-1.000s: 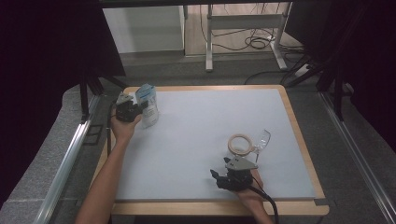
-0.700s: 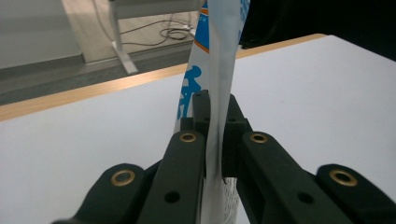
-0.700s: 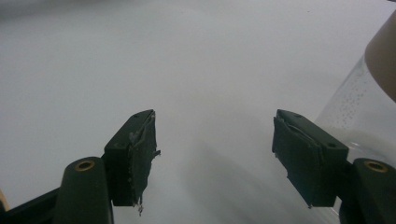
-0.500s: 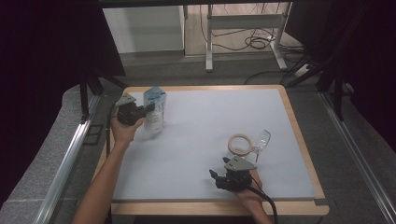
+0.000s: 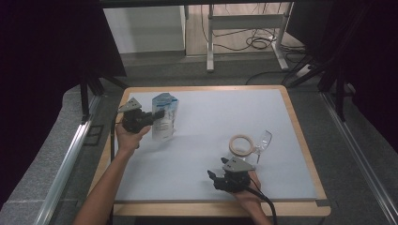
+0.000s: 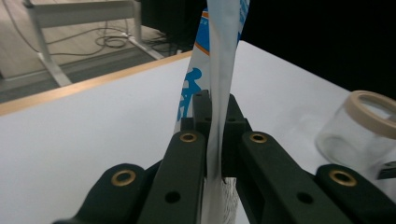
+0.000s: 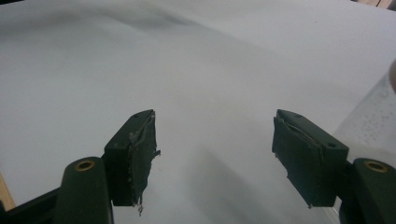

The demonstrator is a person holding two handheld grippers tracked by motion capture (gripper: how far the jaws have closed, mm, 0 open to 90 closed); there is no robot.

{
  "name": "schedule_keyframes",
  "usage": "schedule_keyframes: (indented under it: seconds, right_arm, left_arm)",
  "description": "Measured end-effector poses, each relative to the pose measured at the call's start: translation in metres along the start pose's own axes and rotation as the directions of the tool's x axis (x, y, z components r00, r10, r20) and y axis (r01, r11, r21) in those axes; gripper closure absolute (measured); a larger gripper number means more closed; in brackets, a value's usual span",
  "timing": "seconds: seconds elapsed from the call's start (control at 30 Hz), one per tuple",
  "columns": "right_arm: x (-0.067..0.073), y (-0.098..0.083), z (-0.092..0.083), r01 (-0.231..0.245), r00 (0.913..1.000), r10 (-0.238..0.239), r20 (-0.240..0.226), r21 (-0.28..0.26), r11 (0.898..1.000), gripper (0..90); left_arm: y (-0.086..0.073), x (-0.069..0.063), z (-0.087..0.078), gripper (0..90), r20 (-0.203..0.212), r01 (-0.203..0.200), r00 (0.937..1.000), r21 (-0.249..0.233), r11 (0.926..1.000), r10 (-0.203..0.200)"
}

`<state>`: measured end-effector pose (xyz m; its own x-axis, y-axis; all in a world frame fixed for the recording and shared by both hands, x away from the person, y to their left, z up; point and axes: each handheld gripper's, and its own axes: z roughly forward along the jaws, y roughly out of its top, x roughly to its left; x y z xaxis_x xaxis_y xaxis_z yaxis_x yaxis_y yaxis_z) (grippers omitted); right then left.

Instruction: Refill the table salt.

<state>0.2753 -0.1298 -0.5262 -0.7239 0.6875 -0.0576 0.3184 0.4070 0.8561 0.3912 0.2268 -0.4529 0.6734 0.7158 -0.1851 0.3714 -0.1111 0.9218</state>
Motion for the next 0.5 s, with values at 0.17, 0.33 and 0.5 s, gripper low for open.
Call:
schedule_keyframes:
  seconds: [0.17,0.33,0.5]
  right_arm:
    - [0.006,0.003,0.005,0.022,0.9997,-0.022,-0.008,0.007,1.0,31.1]
    - [0.01,0.006,0.01,0.043,0.9991,-0.043,-0.008,0.014,0.999,31.0]
    - [0.013,0.01,0.016,0.054,0.9985,-0.053,-0.013,0.009,0.999,30.9]
  left_arm:
    - [0.0,-0.018,0.003,89.6,0.052,-0.01,0.9986,-0.008,0.9999,0.01]
    - [0.005,-0.032,0.003,89.6,0.087,-0.029,0.9958,-0.015,0.9995,0.03]
    - [0.008,-0.042,0.005,89.7,0.095,-0.046,0.9943,-0.014,0.9988,0.047]
